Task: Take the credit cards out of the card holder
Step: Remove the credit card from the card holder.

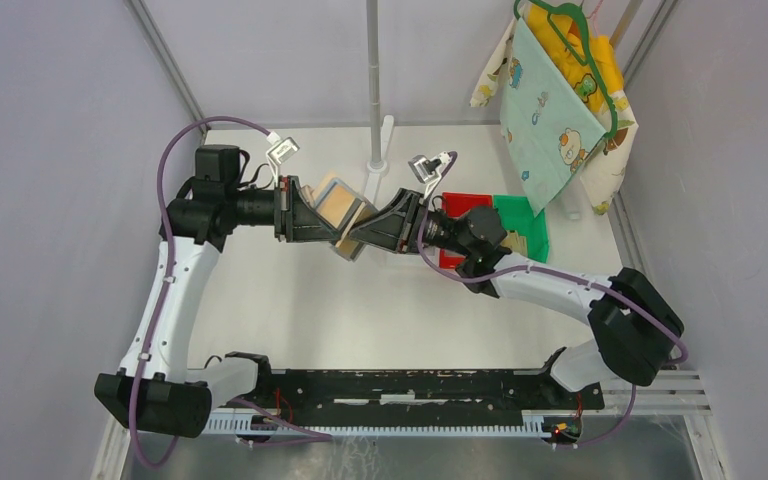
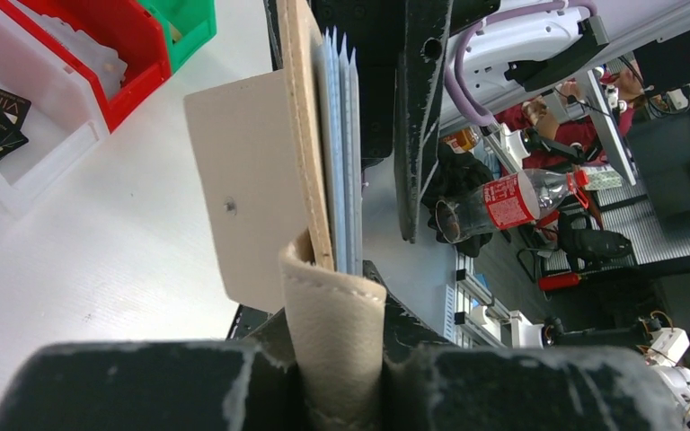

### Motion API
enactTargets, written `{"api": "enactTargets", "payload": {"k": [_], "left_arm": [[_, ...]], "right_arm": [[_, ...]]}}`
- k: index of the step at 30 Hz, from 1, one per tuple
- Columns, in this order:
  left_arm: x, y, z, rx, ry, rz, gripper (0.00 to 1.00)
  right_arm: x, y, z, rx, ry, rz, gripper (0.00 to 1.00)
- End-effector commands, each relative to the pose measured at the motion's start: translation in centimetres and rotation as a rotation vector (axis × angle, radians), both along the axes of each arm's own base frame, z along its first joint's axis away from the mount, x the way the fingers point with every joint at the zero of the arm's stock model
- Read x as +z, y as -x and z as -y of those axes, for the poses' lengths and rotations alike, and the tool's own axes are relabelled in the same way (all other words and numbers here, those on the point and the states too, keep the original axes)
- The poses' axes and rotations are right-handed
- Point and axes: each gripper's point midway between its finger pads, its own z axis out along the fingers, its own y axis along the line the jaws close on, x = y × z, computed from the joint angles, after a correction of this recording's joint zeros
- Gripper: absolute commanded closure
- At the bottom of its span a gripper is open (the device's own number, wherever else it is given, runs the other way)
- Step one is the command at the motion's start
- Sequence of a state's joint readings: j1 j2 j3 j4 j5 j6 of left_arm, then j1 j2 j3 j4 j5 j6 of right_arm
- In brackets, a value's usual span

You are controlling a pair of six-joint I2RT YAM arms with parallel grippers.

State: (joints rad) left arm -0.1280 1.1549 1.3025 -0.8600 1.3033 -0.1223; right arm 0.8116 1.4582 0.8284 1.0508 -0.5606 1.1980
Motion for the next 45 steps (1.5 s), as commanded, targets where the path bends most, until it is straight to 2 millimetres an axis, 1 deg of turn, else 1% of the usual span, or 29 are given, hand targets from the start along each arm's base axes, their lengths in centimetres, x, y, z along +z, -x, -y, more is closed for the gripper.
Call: {"api": "enactTargets", "payload": {"k": [1, 2, 4, 8, 9, 11, 13, 16, 17, 18, 23, 25, 27, 32, 35, 37, 38, 39, 40, 42, 44, 45], "left_arm": [[3.0, 2.2, 0.1, -0.073, 0.06, 0.116, 0.95], [3.0, 2.2, 0.1, -0.073, 0.06, 0.121, 0.95], [2.9, 2.1, 0.1, -0.067, 0.054, 0.131, 0.94], [2.8, 2.4, 0.0, -0.072, 0.056, 0.145, 0.91], [2.8, 2.5, 0.0, -0.073, 0.057, 0.15, 0.87], [2.7, 2.7, 0.0, -0.078, 0.059, 0.155, 0.73], [2.6, 2.9, 0.0, -0.083, 0.061, 0.166, 0.69], [2.5, 3.0, 0.0, -0.088, 0.063, 0.178, 0.68], [2.5, 3.0, 0.0, -0.09, 0.064, 0.175, 0.67], [2.5, 2.9, 0.0, -0.092, 0.066, 0.172, 0.66], [2.9, 2.6, 0.1, -0.097, 0.073, 0.151, 0.65], [3.1, 2.5, 0.1, -0.099, 0.074, 0.148, 0.66], [3.3, 2.4, 0.1, -0.102, 0.078, 0.145, 0.67], [3.3, 2.3, 0.2, -0.105, 0.081, 0.135, 0.69], [3.3, 2.4, 0.1, -0.103, 0.08, 0.139, 0.73], [3.4, 2.4, 0.1, -0.103, 0.08, 0.141, 0.75], [3.4, 2.5, 0.1, -0.104, 0.08, 0.143, 0.76], [3.4, 2.5, 0.1, -0.104, 0.08, 0.144, 0.77], [3.3, 2.5, 0.1, -0.103, 0.08, 0.145, 0.77], [3.2, 2.5, 0.1, -0.102, 0.078, 0.145, 0.8], [3.2, 2.5, 0.1, -0.102, 0.078, 0.145, 0.81], [3.3, 2.6, 0.1, -0.102, 0.078, 0.146, 0.82]], "right_arm": [[3.3, -0.6, 0.0, -0.017, -0.087, 0.051, 0.53], [3.4, -0.7, 0.0, -0.019, -0.086, 0.049, 0.53], [3.4, -0.9, -0.1, -0.024, -0.085, 0.044, 0.56], [3.4, -1.5, -0.4, -0.034, -0.083, 0.02, 0.73], [3.5, -1.5, -0.4, -0.035, -0.087, 0.02, 0.75], [3.7, -1.5, -0.4, -0.032, -0.096, 0.02, 0.77], [3.9, -1.4, -0.3, -0.028, -0.103, 0.022, 0.79], [3.8, -1.2, -0.2, -0.026, -0.099, 0.029, 0.94], [3.6, -1.1, -0.2, -0.028, -0.095, 0.027, 1.0], [3.3, -1.1, -0.2, -0.029, -0.09, 0.024, 1.0], [1.4, -0.7, 0.3, -0.04, -0.052, 0.017, 1.0], [0.4, -0.4, 0.6, -0.045, -0.035, 0.01, 1.0], [-0.1, -0.2, 0.9, -0.045, -0.03, 0.004, 1.0], [-0.7, 0.4, 1.2, -0.038, -0.039, -0.007, 1.0], [-0.6, 0.6, 1.3, -0.036, -0.044, -0.003, 1.0], [-0.2, 0.7, 1.5, -0.037, -0.057, 0.008, 1.0], [0.0, 0.7, 1.5, -0.035, -0.062, 0.01, 0.98], [0.3, 0.8, 1.5, -0.033, -0.073, 0.012, 0.91], [0.8, 0.9, 1.5, -0.027, -0.088, 0.016, 0.8], [1.9, 1.3, 1.4, -0.002, -0.128, 0.028, 0.66], [2.9, 1.5, 1.2, 0.016, -0.154, 0.037, 0.57], [3.2, 1.4, 1.1, 0.017, -0.158, 0.039, 0.55]]}}
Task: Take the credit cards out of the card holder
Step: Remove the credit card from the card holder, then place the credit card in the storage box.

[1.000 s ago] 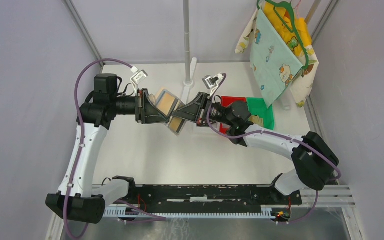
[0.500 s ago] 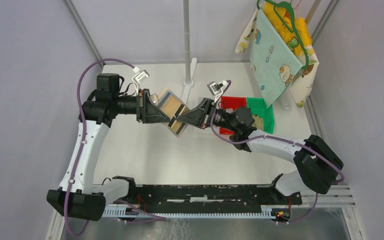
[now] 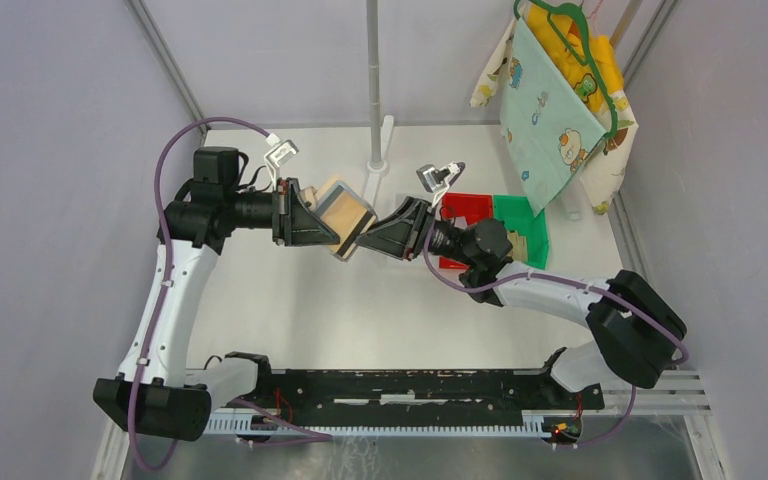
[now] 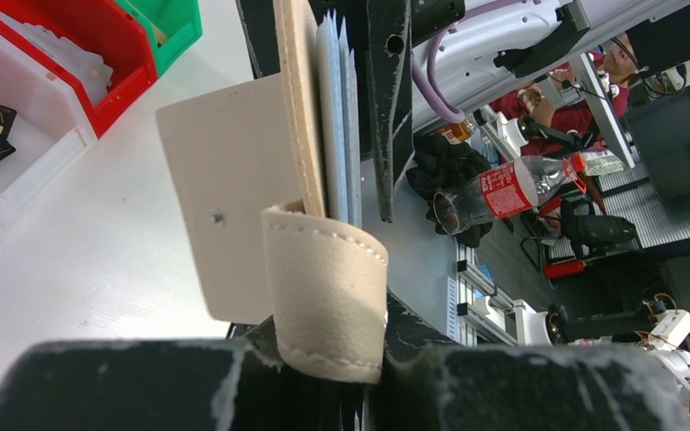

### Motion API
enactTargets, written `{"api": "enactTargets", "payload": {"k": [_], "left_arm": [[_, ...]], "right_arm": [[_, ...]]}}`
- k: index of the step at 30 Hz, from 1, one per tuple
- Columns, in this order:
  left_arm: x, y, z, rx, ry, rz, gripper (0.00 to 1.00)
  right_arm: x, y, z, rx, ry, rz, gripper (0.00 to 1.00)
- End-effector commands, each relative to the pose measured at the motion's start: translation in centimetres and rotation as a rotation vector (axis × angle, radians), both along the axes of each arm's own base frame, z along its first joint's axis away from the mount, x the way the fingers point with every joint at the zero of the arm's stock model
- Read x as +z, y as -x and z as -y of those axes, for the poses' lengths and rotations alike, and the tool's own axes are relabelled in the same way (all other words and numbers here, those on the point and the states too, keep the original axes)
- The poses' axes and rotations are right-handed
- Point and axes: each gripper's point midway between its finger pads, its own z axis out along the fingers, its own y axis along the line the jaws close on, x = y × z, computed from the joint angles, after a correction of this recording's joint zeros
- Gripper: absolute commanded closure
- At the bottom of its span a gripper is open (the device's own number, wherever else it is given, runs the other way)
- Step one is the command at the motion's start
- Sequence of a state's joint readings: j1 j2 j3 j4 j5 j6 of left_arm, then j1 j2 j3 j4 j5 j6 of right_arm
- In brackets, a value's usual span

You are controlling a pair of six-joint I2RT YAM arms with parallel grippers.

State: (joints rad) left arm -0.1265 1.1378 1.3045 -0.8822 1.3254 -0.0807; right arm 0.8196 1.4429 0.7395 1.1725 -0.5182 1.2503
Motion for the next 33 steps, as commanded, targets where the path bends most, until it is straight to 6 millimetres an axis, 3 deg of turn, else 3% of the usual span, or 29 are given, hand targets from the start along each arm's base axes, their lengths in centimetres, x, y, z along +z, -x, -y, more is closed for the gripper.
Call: {"api": "enactTargets", "payload": {"k": [1, 4, 10, 15, 24, 29, 33], "left_arm": [[2.9, 1.8, 0.2, -0.079, 0.067, 0.11, 0.82], [2.9, 1.8, 0.2, -0.078, 0.065, 0.117, 0.82], [3.0, 1.6, 0.2, -0.065, 0.057, 0.125, 0.82], [3.2, 1.3, 0.2, -0.056, 0.051, 0.127, 0.76], [3.7, 1.6, 0.2, -0.064, 0.059, 0.141, 0.82], [4.1, 2.2, 0.2, -0.089, 0.077, 0.144, 0.86], [4.5, 2.9, 0.2, -0.123, 0.103, 0.148, 0.88]], "right_arm": [[3.8, 0.6, -0.1, 0.027, -0.106, 0.072, 0.55], [4.3, 0.4, -0.2, 0.022, -0.111, 0.071, 0.63], [3.9, 0.5, 0.0, 0.021, -0.104, 0.065, 1.0], [2.1, 0.9, 0.9, 0.004, -0.054, 0.062, 1.0], [-3.3, 1.6, 4.4, -0.037, 0.081, 0.046, 1.0], [-6.9, -0.6, 7.9, -0.167, 0.309, 0.073, 1.0], [-7.8, -3.0, 11.6, -0.307, 0.52, 0.133, 1.0]]}}
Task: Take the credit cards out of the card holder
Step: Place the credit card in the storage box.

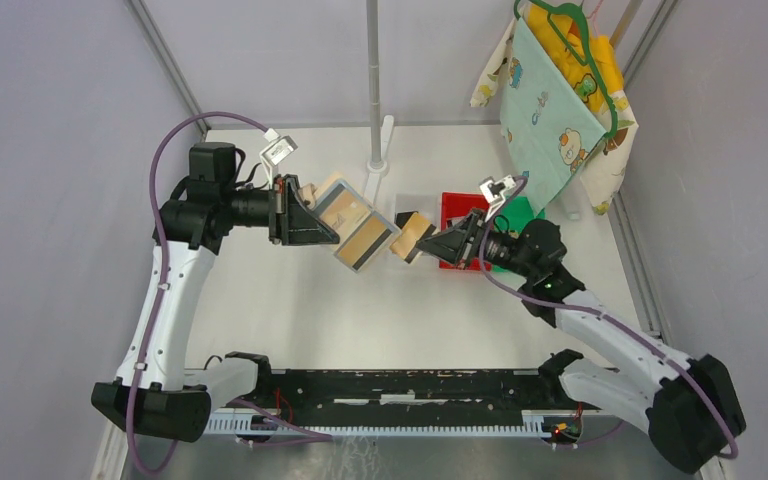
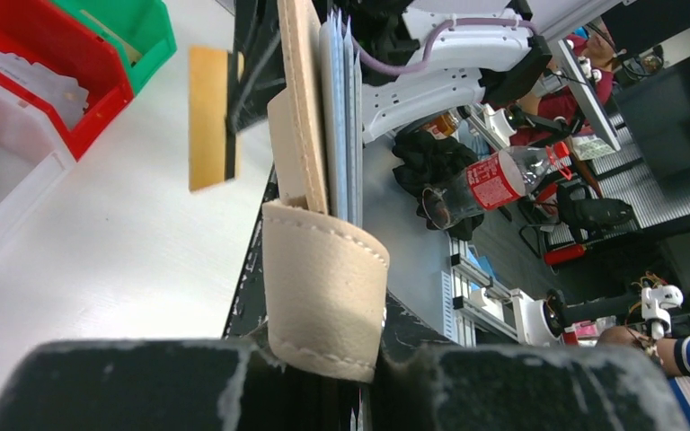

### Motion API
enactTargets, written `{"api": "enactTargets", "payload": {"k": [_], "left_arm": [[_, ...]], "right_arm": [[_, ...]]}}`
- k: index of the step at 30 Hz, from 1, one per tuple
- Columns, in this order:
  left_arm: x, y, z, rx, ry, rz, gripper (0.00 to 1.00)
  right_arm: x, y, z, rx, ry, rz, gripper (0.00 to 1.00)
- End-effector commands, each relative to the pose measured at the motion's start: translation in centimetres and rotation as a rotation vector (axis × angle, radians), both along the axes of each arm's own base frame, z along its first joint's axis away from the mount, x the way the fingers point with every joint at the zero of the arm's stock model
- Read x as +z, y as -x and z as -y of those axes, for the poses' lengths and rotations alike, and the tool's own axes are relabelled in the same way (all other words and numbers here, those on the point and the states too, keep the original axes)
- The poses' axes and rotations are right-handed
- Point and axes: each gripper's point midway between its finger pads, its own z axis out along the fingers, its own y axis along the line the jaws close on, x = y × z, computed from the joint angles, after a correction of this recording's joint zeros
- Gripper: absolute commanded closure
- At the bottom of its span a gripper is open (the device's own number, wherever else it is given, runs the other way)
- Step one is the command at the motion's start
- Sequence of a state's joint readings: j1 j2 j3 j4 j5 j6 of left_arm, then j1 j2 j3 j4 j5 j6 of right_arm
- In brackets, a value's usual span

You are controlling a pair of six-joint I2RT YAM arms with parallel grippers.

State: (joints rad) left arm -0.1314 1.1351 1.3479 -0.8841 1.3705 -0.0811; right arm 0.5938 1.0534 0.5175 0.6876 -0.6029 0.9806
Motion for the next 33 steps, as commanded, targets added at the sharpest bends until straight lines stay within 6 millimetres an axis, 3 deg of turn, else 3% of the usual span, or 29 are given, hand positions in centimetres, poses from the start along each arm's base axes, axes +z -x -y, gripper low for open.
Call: {"api": "enactTargets", "payload": {"k": [1, 7, 11, 16, 25, 33], "left_arm": [[2.9, 2.3, 0.0, -0.09, 0.074, 0.112, 0.89], [3.3, 2.9, -0.1, -0.125, 0.099, 0.11, 0.94], [3.6, 3.0, -0.1, -0.134, 0.106, 0.116, 0.95], [3.4, 2.9, -0.1, -0.132, 0.105, 0.121, 0.96], [3.3, 3.1, -0.1, -0.135, 0.106, 0.136, 0.98], [3.2, 3.1, -0.1, -0.137, 0.107, 0.143, 0.98]], "right_arm": [[-1.6, -1.7, 3.9, -0.105, 0.295, 0.097, 1.0], [-3.1, -4.9, 11.0, -0.352, 0.685, 0.094, 1.0], [-5.1, -6.6, 15.8, -0.497, 0.925, 0.05, 1.0], [-7.0, -8.7, 20.1, -0.658, 1.109, -0.012, 1.0], [-10.2, -11.2, 23.4, -0.766, 1.318, -0.104, 1.0], [-12.4, -13.5, 24.0, -0.772, 1.412, -0.152, 1.0]]}}
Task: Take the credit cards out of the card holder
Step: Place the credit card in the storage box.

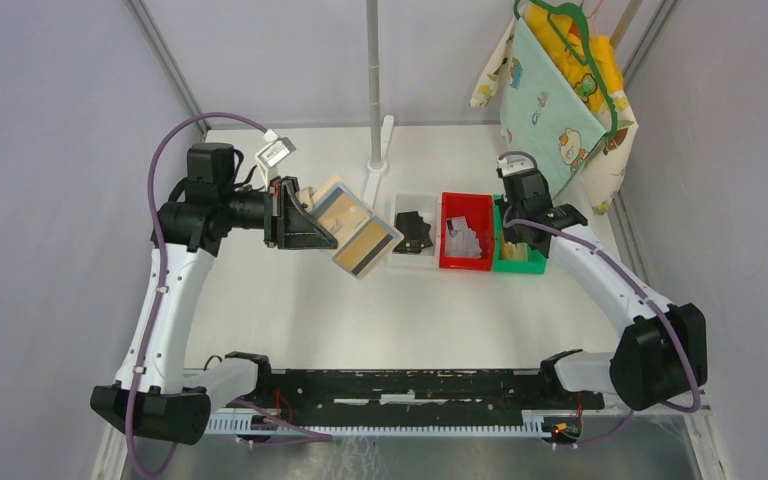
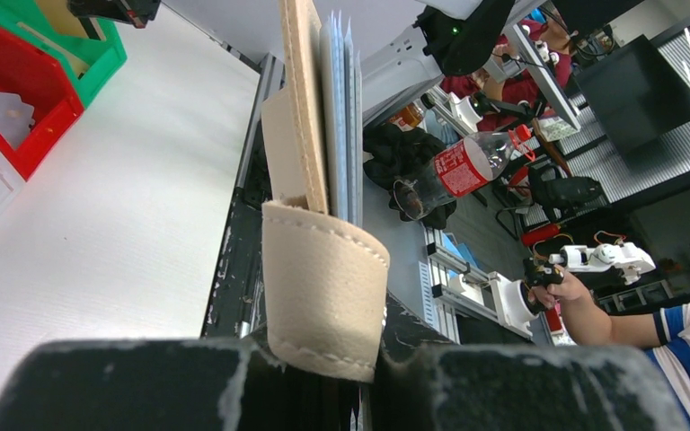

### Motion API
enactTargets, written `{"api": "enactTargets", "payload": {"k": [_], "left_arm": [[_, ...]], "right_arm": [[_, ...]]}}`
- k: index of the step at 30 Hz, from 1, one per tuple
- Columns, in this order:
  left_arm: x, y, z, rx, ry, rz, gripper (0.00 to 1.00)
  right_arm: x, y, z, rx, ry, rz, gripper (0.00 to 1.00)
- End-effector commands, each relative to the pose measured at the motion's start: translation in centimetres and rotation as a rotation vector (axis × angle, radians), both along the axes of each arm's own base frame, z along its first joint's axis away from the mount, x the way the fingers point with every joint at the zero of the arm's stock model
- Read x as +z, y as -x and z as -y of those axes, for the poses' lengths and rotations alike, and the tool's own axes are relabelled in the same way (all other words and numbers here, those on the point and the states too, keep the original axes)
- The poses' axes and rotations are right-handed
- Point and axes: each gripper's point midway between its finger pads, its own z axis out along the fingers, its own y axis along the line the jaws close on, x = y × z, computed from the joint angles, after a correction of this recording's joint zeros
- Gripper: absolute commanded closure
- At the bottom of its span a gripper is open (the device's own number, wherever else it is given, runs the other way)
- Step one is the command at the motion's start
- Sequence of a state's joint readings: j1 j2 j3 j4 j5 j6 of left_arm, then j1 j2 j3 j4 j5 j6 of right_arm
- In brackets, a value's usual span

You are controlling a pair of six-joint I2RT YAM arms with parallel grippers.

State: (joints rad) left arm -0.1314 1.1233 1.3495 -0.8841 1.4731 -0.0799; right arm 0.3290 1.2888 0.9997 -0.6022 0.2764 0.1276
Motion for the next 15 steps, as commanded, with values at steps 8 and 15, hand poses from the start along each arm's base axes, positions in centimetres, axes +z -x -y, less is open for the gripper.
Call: {"api": "enactTargets", "payload": {"k": [8, 15], "left_arm": [[2.3, 1.3, -0.1, -0.047, 0.046, 0.153, 0.98], [2.2, 1.4, -0.1, -0.043, 0.044, 0.164, 0.98]], "right_arm": [[-2.7, -3.5, 0.6, 0.002, 0.033, -0.061, 1.0], [-3.7, -4.2, -2.3, 0.117, -0.068, -0.131, 1.0]]}}
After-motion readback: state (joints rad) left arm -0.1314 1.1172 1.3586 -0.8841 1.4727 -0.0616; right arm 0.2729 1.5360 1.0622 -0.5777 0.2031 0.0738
